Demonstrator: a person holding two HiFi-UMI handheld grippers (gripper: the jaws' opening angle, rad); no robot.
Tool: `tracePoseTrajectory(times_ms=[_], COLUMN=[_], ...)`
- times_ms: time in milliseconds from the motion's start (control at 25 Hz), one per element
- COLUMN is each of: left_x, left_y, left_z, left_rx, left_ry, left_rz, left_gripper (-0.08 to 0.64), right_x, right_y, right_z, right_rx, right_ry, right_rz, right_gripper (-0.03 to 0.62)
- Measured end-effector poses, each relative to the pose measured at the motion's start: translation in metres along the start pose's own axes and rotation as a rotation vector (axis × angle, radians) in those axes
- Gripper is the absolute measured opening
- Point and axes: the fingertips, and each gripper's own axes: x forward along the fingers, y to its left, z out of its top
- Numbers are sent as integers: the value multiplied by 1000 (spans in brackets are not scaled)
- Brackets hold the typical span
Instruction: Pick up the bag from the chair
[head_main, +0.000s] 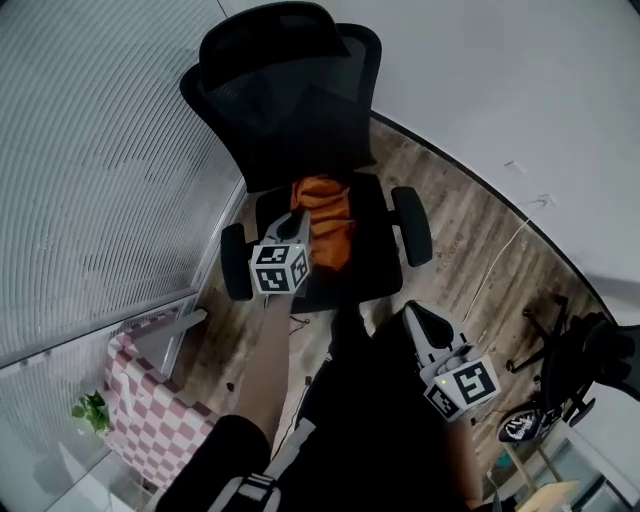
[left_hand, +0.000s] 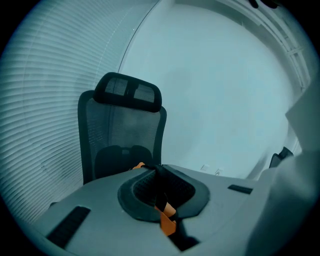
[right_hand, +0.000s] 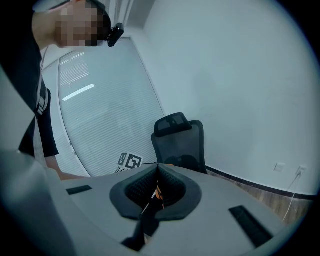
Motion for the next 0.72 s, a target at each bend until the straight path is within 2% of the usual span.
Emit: tracePoseTrajectory(times_ms=[360, 600, 720], left_x=[-58, -99, -121], left_y=[-38, -60, -73], left_z=[-4, 2, 3], left_rx=[-62, -97, -92], left_ry=[-17, -72, -95], left_rz=[-55, -113, -124], left_gripper=[35, 34, 34], right_x=[-19, -29, -40], right_y=[13, 23, 24], right_z=[14, 6, 6], right_rx=[-13, 42, 35], right_ry=[-91, -132, -139], right_rz=[24, 63, 75], right_gripper=[20, 20, 20])
